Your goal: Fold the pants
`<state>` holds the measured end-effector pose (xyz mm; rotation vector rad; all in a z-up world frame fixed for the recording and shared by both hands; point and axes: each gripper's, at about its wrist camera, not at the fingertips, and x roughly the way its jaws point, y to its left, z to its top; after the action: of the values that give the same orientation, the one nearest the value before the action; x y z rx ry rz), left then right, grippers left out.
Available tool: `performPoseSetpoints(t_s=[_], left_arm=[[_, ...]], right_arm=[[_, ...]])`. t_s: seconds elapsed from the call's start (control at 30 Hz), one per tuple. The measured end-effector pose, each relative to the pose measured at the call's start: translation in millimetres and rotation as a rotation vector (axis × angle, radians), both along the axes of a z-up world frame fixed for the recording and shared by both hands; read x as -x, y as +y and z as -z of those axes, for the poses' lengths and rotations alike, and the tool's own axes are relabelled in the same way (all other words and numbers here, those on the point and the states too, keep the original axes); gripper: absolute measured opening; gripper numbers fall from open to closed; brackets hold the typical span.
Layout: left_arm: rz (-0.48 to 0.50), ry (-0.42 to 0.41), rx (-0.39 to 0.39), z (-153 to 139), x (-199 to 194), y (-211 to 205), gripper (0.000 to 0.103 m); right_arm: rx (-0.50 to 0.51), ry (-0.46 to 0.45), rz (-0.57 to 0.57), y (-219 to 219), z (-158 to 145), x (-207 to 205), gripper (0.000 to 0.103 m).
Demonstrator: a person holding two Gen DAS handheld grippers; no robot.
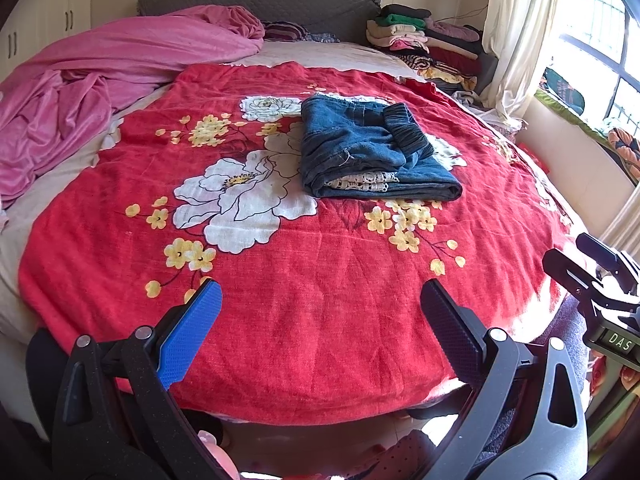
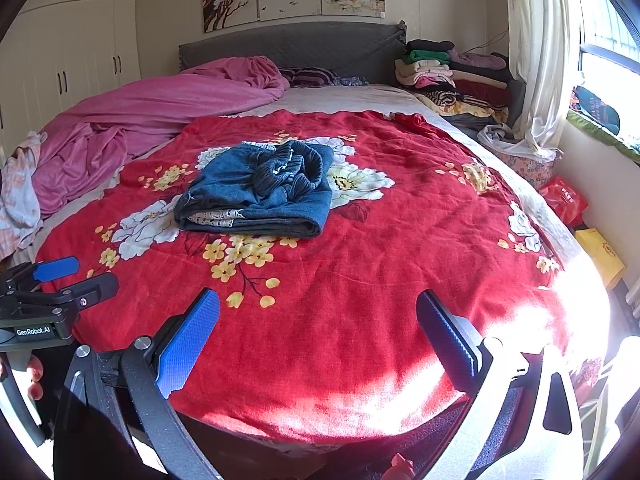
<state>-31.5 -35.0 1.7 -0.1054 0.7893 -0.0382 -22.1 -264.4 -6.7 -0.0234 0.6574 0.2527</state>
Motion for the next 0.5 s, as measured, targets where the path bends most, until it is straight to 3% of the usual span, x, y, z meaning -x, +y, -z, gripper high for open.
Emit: performPoseSetpoints(t_s=[0.5], left_arm=[[-0.001,0.001,-0.01,-1.6,2.4,-0.5,0.093]], right_arm=[[0.003,0.0,0.001,-1.9,-2.1,0.9,0.098]])
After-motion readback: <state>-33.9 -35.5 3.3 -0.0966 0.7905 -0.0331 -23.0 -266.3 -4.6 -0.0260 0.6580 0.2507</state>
